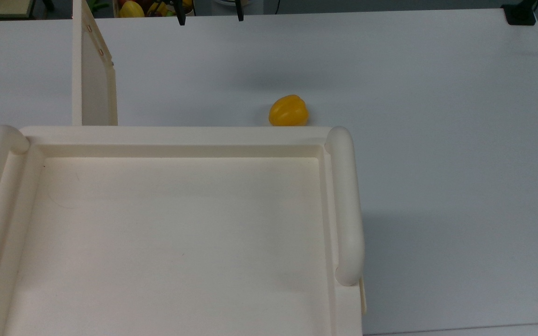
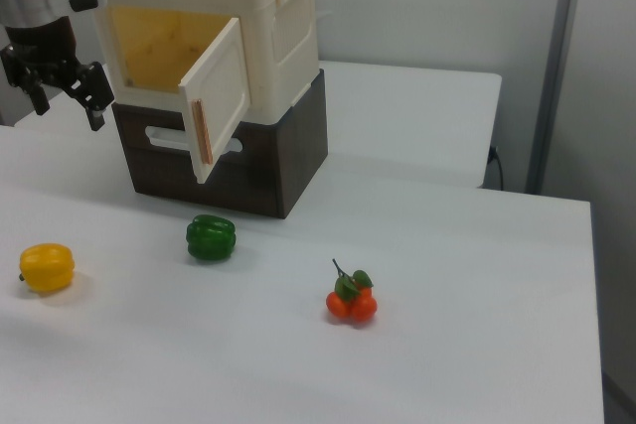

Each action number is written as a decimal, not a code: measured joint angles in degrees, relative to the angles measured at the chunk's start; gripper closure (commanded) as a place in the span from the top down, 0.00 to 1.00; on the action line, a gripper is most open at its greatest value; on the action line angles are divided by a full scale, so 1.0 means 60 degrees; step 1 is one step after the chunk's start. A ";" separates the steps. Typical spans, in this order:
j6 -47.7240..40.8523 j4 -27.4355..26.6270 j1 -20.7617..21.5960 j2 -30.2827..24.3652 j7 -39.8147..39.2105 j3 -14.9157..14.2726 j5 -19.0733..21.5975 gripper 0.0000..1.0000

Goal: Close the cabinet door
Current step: 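Move the gripper toward the open cream cabinet door's outer edge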

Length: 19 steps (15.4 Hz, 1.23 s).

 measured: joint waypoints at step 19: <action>-0.1774 0.0007 -0.0783 -0.0472 -0.1271 -0.0459 -0.0374 0.00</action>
